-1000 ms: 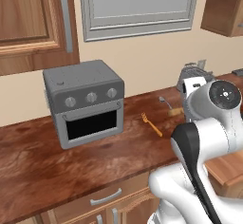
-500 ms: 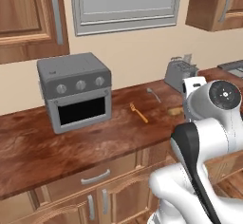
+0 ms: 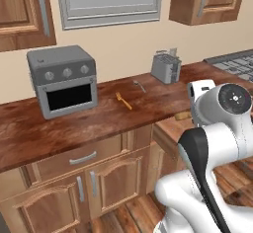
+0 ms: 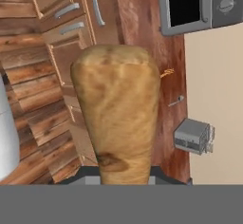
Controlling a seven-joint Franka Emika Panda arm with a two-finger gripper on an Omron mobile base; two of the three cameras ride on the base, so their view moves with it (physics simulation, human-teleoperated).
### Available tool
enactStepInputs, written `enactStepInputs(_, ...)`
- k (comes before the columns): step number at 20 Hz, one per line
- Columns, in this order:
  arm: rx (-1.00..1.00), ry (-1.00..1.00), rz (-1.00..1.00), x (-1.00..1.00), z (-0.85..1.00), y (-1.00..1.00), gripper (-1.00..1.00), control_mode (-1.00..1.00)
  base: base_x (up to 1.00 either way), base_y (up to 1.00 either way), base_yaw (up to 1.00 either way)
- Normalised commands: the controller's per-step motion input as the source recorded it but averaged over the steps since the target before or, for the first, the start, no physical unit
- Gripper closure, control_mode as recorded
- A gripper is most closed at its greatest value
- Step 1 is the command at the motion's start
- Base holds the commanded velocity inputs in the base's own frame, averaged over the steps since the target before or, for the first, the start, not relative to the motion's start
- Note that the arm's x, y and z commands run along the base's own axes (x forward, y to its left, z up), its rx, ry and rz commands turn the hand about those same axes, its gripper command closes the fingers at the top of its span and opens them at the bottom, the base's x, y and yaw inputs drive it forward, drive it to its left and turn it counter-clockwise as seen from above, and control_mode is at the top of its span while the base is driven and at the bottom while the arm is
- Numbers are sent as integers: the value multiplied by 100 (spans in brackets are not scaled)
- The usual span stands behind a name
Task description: Organize the utensils by type. Pick up the wooden spoons from the counter and place them in the open cabinet. Then pick up the metallic utensils from the counter and place them in the open drawer.
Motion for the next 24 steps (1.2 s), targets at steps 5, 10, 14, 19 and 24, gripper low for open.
enactStepInputs(5, 0, 0, 0, 0, 0, 0, 100, 100, -48, -14, -32)
enactStepInputs(10, 0, 0, 0, 0, 0, 0, 100, 100, -7, -16, -49)
enactStepInputs(14, 0, 0, 0, 0, 0, 0, 100, 100, 0, -23, -54)
enactStepInputs(19, 0, 0, 0, 0, 0, 0, 100, 100, 0, -31, -58)
enactStepInputs(24, 0, 0, 0, 0, 0, 0, 100, 100, 0, -22, -62)
